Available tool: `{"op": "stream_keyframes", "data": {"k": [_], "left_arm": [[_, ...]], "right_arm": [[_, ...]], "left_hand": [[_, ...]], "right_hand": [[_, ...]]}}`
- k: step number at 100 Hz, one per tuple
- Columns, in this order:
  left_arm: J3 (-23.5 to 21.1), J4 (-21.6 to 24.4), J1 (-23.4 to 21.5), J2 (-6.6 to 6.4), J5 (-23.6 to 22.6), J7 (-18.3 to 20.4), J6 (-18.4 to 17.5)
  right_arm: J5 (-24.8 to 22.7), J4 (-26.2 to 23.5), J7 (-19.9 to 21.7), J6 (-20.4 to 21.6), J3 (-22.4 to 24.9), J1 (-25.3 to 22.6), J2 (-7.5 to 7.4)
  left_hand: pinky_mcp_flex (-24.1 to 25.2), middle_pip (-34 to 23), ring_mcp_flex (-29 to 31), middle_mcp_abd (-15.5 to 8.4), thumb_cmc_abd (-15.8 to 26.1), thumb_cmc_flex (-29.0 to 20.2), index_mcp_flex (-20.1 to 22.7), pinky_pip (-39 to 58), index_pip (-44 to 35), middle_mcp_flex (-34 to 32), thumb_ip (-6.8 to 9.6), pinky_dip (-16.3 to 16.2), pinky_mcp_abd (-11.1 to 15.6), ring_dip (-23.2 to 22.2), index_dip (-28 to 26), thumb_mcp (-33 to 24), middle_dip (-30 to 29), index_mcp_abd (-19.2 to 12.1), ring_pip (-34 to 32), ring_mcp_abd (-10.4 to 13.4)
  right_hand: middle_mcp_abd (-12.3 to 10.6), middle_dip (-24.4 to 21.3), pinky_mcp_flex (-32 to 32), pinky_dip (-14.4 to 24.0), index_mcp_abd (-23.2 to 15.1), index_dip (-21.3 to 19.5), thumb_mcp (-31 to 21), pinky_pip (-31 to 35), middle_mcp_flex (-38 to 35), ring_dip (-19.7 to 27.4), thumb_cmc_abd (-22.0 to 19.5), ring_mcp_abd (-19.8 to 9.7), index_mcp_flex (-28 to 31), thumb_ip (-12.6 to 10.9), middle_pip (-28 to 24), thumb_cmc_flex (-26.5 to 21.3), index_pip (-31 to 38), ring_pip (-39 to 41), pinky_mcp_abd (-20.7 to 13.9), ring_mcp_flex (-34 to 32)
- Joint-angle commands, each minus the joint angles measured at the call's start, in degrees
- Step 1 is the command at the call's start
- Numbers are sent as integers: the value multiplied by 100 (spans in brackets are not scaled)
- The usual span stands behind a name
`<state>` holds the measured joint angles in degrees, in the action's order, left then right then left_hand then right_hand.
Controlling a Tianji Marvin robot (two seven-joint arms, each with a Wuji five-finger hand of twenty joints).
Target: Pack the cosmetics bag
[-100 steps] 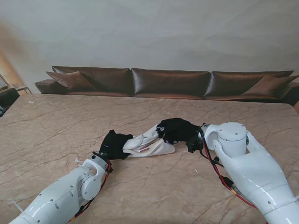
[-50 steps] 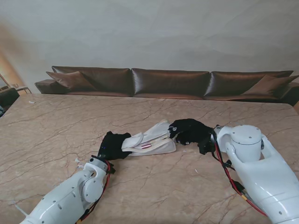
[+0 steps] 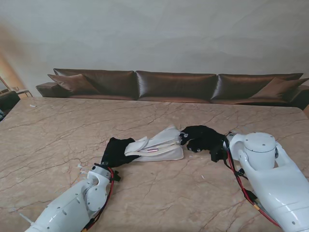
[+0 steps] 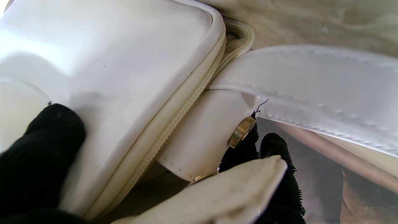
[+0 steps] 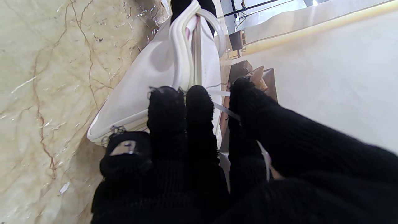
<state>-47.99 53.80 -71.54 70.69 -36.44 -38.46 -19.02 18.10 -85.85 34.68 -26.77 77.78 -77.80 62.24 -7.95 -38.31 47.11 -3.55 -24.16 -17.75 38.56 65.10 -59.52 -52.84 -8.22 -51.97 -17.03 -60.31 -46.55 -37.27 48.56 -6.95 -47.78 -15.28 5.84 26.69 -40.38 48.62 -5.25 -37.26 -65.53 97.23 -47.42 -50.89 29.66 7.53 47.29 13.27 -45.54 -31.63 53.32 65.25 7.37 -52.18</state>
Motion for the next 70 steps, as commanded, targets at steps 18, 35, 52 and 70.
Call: {"op": "stream_keyframes", "data": {"k": [18,35,52,70], "left_arm": [[33,-106,-97,38,25,227,-68],[52,-267,-85,201,293,35,-323],[68,-566,-54,495,648,-429,-767],[80,-478,-48,520,574,-621,-715]], "right_arm": [[-14,96,-18,-12,33,-35,13],[-74,-12,-45,-4,73,-64,0],[-232,-207,-151,35,75,-121,-12],[-363,-425,-391,57,74,-163,14]], "left_hand": [[156,33,-143,43,2479,911,662,-50,-135,-305,122,-191,18,257,-150,21,-315,-94,338,31],[-75,-386,301,-87,1501,-1495,-58,155,252,-660,-344,-246,-91,252,971,703,-179,-231,-1,36],[-322,-1756,784,-453,547,-3700,-275,526,158,-1253,-386,-370,-231,13,1593,587,618,-843,-743,-90],[-563,-2704,1334,-705,-523,-2510,475,815,-543,-1992,-449,-308,-280,-24,-231,-1912,1294,-989,-1468,-163]], "right_hand": [[-96,101,24,-25,-889,-442,41,232,32,37,-52,177,326,-112,135,39,484,5,-217,19],[-136,385,31,2,-884,-488,52,215,-66,1,-55,176,320,-117,-135,41,449,18,-203,-3],[-151,846,-68,62,-863,-480,-98,290,-212,-139,70,150,407,-162,-404,104,467,145,-208,-115],[-140,1001,-186,102,-786,-352,-198,400,-338,-235,159,161,462,-155,-477,132,445,274,-204,-233]]}}
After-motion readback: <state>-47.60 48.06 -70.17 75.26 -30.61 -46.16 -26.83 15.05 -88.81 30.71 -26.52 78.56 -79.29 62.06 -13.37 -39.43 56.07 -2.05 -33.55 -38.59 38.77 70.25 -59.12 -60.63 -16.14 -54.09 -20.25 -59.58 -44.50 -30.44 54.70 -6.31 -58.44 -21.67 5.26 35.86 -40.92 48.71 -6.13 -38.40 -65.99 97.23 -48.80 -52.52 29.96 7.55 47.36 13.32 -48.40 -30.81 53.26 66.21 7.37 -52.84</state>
